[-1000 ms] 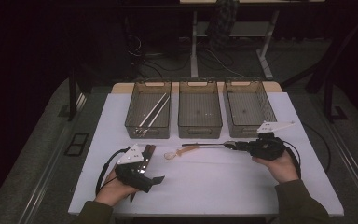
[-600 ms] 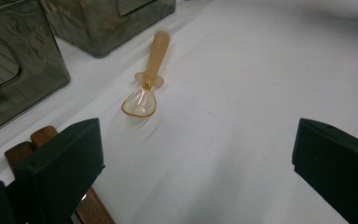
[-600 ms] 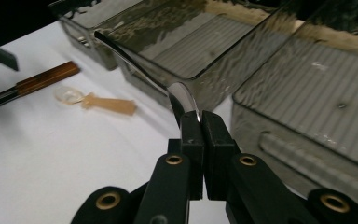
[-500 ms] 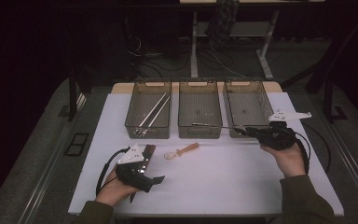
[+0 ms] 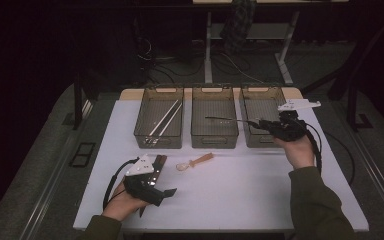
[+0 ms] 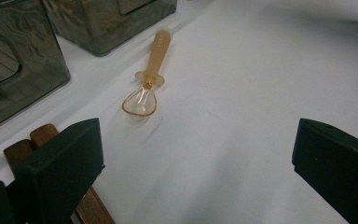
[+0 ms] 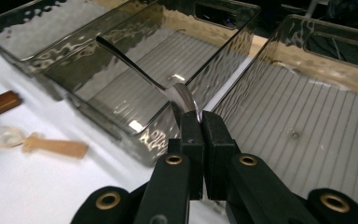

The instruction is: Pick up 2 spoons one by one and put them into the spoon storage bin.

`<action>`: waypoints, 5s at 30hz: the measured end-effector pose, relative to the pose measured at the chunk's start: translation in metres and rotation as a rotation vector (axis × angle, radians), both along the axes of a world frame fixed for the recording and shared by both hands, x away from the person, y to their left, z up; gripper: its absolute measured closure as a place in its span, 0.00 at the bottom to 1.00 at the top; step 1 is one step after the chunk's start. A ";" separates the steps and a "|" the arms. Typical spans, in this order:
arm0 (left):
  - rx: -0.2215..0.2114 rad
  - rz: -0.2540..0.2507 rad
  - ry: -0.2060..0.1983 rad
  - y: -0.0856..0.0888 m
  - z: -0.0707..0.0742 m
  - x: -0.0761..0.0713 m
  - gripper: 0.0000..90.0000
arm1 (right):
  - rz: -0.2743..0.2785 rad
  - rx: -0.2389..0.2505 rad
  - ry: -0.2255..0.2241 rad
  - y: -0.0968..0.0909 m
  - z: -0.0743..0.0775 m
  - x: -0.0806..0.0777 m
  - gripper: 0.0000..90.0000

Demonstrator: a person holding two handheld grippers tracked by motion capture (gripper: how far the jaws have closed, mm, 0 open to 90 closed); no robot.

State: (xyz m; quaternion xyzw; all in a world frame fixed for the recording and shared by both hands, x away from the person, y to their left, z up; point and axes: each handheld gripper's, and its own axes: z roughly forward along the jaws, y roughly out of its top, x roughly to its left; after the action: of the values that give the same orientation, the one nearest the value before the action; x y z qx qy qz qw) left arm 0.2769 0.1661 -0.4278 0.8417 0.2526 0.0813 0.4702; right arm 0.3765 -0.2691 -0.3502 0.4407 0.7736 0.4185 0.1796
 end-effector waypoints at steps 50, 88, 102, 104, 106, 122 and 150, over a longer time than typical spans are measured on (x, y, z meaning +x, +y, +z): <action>-0.012 -0.029 0.002 -0.004 0.000 -0.001 0.01 | -0.047 -0.087 0.068 0.069 -0.006 0.086 0.55; -0.007 0.007 0.005 -0.003 0.002 0.002 0.02 | 0.131 0.077 0.004 0.014 -0.042 -0.041 0.18; -0.024 0.058 0.001 -0.002 0.010 0.013 0.16 | 0.148 0.077 -0.007 0.000 -0.081 -0.086 0.16; -0.026 0.068 0.000 -0.004 0.012 0.016 0.19 | 0.159 0.081 0.004 -0.003 -0.086 -0.090 0.16; -0.034 0.069 0.004 -0.005 0.012 0.019 0.22 | 0.158 0.078 0.008 -0.005 -0.090 -0.094 0.16; -0.003 0.027 0.051 -0.048 0.025 0.061 0.49 | 0.173 0.085 0.000 -0.017 -0.096 -0.107 0.16; 0.238 -0.058 0.105 -0.121 -0.014 0.106 0.67 | 0.170 0.109 0.003 -0.017 -0.094 -0.107 0.16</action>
State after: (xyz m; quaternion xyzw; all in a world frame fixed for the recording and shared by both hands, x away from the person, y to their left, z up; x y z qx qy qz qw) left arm 0.3826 0.0451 -0.4416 0.9017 0.2409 0.0526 0.3552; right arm 0.2698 -0.2858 -0.4446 0.3831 0.7847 0.4728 0.1180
